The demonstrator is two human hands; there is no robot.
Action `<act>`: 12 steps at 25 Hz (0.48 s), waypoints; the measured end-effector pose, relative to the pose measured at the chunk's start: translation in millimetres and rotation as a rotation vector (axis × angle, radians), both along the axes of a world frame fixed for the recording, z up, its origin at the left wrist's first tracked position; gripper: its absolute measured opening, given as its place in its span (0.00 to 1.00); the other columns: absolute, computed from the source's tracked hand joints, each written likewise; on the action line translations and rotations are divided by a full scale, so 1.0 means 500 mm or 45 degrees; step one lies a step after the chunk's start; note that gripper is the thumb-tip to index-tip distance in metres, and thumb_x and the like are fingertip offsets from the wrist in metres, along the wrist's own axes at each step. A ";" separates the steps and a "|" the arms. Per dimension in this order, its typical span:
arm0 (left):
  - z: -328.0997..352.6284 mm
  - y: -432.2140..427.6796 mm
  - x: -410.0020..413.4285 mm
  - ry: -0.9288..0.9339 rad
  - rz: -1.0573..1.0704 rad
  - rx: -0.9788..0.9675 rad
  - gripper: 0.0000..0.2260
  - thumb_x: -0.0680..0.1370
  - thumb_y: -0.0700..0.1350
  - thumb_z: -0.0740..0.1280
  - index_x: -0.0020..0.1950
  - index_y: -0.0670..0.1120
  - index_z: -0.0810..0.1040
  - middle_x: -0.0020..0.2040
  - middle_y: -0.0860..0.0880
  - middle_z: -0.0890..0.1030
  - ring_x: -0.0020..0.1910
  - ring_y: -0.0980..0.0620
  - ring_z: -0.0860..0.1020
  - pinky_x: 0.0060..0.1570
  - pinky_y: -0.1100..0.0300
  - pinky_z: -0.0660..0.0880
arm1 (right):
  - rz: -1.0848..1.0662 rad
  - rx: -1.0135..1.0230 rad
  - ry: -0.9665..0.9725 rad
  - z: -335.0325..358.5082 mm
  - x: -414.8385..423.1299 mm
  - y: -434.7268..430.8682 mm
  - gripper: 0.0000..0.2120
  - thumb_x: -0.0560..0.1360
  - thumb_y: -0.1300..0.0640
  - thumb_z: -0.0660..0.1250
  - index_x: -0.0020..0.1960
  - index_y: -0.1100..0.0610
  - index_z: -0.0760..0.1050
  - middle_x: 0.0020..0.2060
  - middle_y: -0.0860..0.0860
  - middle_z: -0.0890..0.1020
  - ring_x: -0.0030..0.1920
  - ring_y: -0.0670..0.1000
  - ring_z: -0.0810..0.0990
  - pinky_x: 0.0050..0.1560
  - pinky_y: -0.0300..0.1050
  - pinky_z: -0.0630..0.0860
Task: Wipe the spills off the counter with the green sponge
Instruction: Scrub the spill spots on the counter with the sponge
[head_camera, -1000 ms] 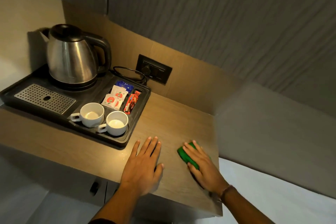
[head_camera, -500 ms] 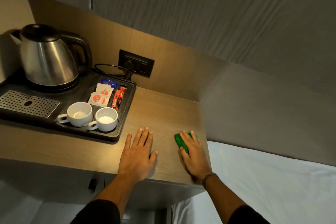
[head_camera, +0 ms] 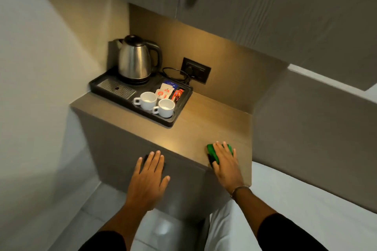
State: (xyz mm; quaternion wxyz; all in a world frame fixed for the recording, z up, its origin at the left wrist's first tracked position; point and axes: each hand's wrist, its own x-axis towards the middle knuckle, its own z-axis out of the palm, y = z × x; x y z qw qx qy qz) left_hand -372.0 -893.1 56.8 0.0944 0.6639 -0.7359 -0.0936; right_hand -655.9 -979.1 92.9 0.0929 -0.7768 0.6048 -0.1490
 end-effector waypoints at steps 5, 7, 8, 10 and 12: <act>-0.001 0.317 0.070 -0.016 0.303 0.041 0.35 0.82 0.62 0.46 0.82 0.41 0.58 0.83 0.41 0.60 0.82 0.41 0.57 0.79 0.36 0.57 | 0.465 -0.121 0.085 -0.051 0.200 0.226 0.34 0.80 0.57 0.67 0.82 0.51 0.58 0.82 0.51 0.61 0.83 0.55 0.51 0.81 0.60 0.38; -0.001 0.455 0.116 -0.050 0.448 0.050 0.34 0.82 0.61 0.48 0.81 0.41 0.60 0.82 0.41 0.63 0.81 0.40 0.60 0.78 0.36 0.59 | 0.587 -0.097 0.017 -0.092 0.295 0.330 0.33 0.80 0.56 0.66 0.82 0.51 0.58 0.83 0.51 0.61 0.84 0.54 0.50 0.82 0.59 0.39; -0.003 0.519 0.135 -0.072 0.523 0.057 0.34 0.82 0.61 0.48 0.81 0.40 0.62 0.81 0.40 0.64 0.80 0.40 0.62 0.78 0.36 0.60 | 0.681 -0.058 -0.012 -0.095 0.334 0.379 0.32 0.81 0.55 0.65 0.82 0.52 0.57 0.83 0.51 0.60 0.84 0.54 0.49 0.83 0.58 0.40; -0.020 0.738 0.209 -0.102 0.822 0.079 0.34 0.82 0.61 0.49 0.80 0.39 0.63 0.80 0.39 0.66 0.80 0.39 0.64 0.77 0.35 0.62 | 0.994 -0.021 0.024 -0.104 0.474 0.556 0.32 0.82 0.54 0.64 0.82 0.53 0.57 0.83 0.51 0.60 0.84 0.55 0.49 0.83 0.58 0.42; -0.026 0.797 0.227 -0.052 0.878 0.149 0.34 0.82 0.61 0.48 0.80 0.39 0.63 0.81 0.39 0.66 0.80 0.39 0.63 0.76 0.34 0.63 | 1.009 -0.031 -0.025 -0.133 0.503 0.602 0.31 0.82 0.55 0.64 0.82 0.53 0.57 0.83 0.52 0.61 0.84 0.56 0.50 0.83 0.58 0.44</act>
